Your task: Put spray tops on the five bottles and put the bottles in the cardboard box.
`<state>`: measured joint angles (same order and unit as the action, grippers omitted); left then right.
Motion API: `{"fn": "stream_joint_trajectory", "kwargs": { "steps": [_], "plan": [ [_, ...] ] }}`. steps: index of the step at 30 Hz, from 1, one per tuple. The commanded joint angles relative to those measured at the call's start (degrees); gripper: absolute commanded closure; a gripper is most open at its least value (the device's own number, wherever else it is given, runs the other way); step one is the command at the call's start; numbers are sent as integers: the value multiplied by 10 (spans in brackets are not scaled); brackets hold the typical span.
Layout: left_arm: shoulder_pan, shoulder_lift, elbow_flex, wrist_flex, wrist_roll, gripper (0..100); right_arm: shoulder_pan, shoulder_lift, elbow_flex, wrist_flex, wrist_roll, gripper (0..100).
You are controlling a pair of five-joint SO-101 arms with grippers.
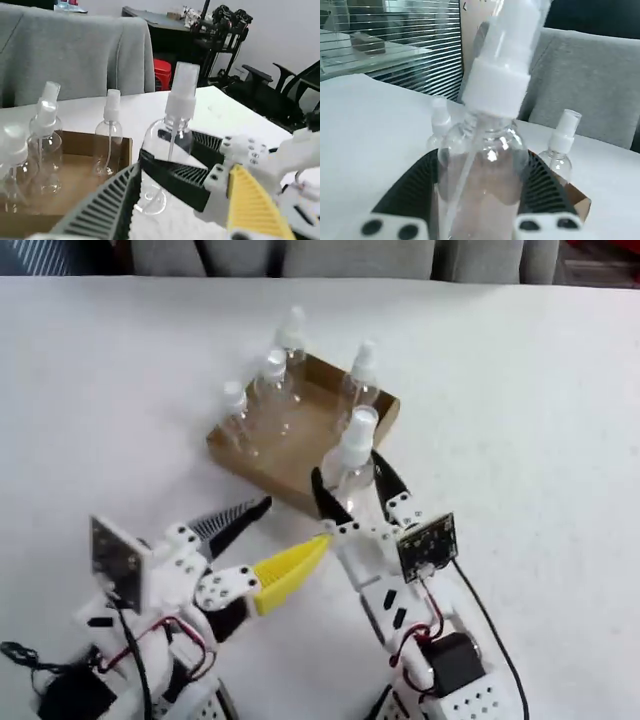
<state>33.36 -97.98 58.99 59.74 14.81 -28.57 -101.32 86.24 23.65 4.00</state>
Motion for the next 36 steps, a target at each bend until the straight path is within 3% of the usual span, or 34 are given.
{"fn": "stream_joint_trajectory", "kwargs": {
  "steps": [1, 4, 9, 15, 21, 28, 36],
  "plan": [
    [-2, -45, 54, -22, -8, 827, 9, 30, -62, -8, -4, 982],
    [-2, -70, 84, -38, -11, 988, 19, 66, -109, -8, -4, 982],
    [8, -69, 114, -39, -7, 958, 20, 147, -190, -10, -5, 982],
    [112, -69, 185, -100, -7, 980, 18, 241, -274, 9, -46, 982],
    [89, -69, 249, -207, -6, 980, -7, 307, -348, 96, -74, 983],
    [88, -69, 251, -213, -6, 980, -86, 343, -351, 130, -78, 983],
    [83, -69, 288, -244, -11, 980, -96, 291, -355, 187, -101, 983]
  ]
}}
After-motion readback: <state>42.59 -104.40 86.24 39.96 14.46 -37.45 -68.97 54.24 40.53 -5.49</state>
